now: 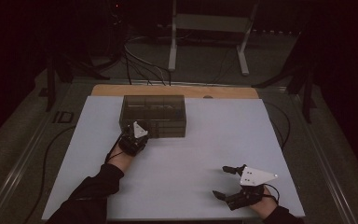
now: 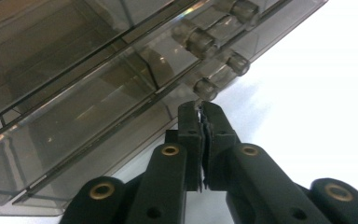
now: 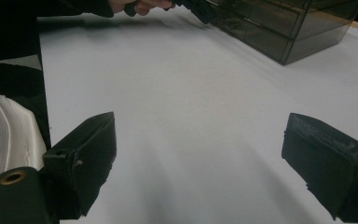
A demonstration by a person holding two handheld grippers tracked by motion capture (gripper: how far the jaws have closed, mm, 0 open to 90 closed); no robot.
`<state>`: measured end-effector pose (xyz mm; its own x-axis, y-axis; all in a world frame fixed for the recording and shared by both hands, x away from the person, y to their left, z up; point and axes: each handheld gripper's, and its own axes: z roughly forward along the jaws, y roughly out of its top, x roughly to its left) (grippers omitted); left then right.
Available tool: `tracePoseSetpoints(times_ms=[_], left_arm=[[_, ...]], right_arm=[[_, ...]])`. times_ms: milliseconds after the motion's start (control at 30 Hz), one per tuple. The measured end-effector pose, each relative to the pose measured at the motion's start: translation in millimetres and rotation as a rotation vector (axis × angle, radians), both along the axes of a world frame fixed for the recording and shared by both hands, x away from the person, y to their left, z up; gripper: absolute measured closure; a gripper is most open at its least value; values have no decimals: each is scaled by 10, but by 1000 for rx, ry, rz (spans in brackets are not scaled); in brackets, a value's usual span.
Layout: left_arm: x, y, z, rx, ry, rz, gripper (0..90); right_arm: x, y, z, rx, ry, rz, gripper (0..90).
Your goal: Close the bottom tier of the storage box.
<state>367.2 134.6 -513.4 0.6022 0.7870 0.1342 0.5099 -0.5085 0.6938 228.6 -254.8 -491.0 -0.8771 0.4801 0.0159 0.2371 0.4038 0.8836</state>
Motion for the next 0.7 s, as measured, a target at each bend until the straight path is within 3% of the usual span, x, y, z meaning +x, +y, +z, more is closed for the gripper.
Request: tracePoseSetpoints(times_ms=[233, 333, 467, 600, 700], left_arm=[[-68, -15, 50, -4, 6, 5, 777], [-85, -1, 63, -8, 34, 1, 701], [-112, 38, 83, -22, 38, 6, 628], [-111, 61, 101, -49, 86, -25, 538], [-135, 50, 104, -34, 87, -42, 495]], right_arm=[[0, -2, 0, 0, 0, 1, 99], [-3, 1, 2, 1, 0, 0, 99], [-2, 6, 0, -2, 0, 2, 99], [-1, 7, 0, -2, 0, 2, 99], [0, 7, -1, -3, 0, 1, 99]])
